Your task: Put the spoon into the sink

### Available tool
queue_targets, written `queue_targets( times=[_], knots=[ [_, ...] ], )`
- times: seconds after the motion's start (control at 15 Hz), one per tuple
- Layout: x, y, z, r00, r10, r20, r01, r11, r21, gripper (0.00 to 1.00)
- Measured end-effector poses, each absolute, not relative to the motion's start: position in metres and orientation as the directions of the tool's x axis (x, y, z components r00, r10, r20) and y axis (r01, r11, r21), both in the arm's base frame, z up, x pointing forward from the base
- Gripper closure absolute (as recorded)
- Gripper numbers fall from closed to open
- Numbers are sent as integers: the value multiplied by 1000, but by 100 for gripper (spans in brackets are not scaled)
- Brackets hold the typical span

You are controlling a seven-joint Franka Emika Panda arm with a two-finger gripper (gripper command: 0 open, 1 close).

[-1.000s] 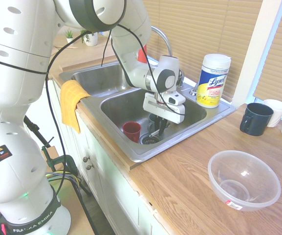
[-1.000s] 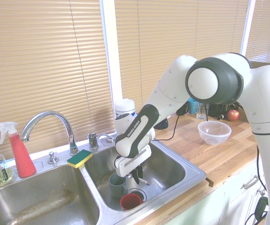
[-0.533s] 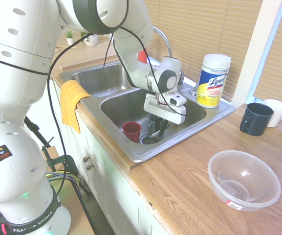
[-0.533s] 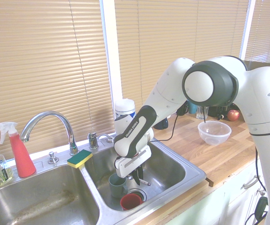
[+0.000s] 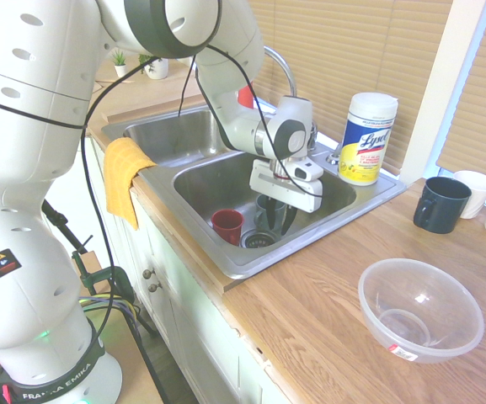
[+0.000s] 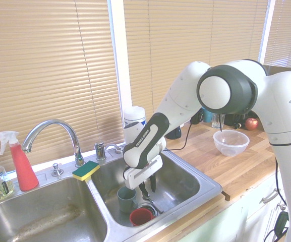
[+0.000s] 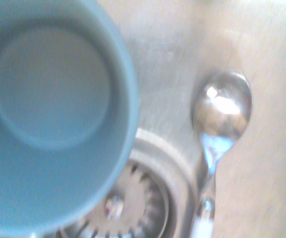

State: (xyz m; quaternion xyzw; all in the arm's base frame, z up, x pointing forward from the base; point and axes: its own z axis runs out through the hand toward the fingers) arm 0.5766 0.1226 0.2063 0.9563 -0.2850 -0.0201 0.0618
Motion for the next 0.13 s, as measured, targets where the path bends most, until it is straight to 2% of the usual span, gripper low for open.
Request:
queue_targets(
  times=[0.13],
  knots=[
    [564, 118, 241, 838, -542, 58, -545, -835, 69, 0]
  ],
)
